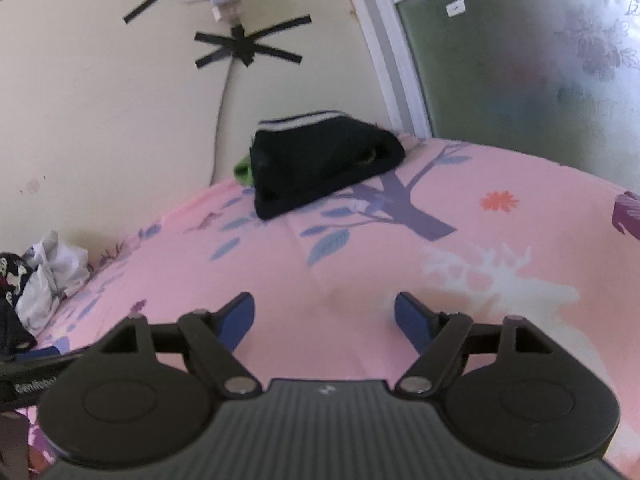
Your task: Fold small clothes
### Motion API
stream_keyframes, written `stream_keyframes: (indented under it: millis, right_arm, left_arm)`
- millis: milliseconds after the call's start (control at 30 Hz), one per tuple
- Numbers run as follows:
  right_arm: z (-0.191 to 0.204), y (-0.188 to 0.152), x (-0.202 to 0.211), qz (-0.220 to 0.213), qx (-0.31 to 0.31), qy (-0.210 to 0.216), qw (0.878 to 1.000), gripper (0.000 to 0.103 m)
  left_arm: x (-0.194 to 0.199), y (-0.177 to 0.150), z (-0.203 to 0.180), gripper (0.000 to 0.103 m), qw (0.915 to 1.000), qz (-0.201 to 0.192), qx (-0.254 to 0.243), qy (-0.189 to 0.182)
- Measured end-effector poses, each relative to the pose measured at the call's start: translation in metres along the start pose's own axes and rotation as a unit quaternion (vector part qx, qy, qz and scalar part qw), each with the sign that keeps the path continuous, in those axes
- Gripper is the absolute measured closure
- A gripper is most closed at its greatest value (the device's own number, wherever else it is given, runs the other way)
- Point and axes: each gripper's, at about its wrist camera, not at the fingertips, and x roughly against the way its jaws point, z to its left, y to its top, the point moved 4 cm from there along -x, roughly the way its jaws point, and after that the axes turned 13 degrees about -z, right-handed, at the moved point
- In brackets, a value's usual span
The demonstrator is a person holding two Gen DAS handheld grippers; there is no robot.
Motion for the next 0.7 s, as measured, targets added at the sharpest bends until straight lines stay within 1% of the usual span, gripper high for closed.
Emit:
stream_keyframes:
  millis: [267,367,500,600,700]
  right_arm:
    - [0.007,-0.002,0.001,-0.001,0.011,0.016,1.0,0.032]
    - [0.006,-0.002,0.002,-0.002,0.007,0.018,1.0,0.032]
    - [0.006,-0.001,0.003,-0.002,0.002,0.019,1.0,0.032]
    - [0.006,-0.001,0.004,-0.002,0.001,0.019,1.0,0.032]
    - [0.005,-0.001,0.003,-0.002,0.001,0.019,1.0,0.032]
  left_arm:
    - [0.008,0.005,0.0,0.0,0.9994,-0.034,0.0,-0.005]
    - [0.012,0.006,0.0,0.0,0.9989,-0.046,-0.004,0.005]
    - [0.012,0.007,0.001,0.0,0.999,-0.045,-0.005,0.002]
    - [0.012,0.007,0.001,0.0,0.9992,-0.039,-0.009,0.006]
    - [0.014,0.007,0.002,0.0,0.9989,-0.045,-0.01,0.005]
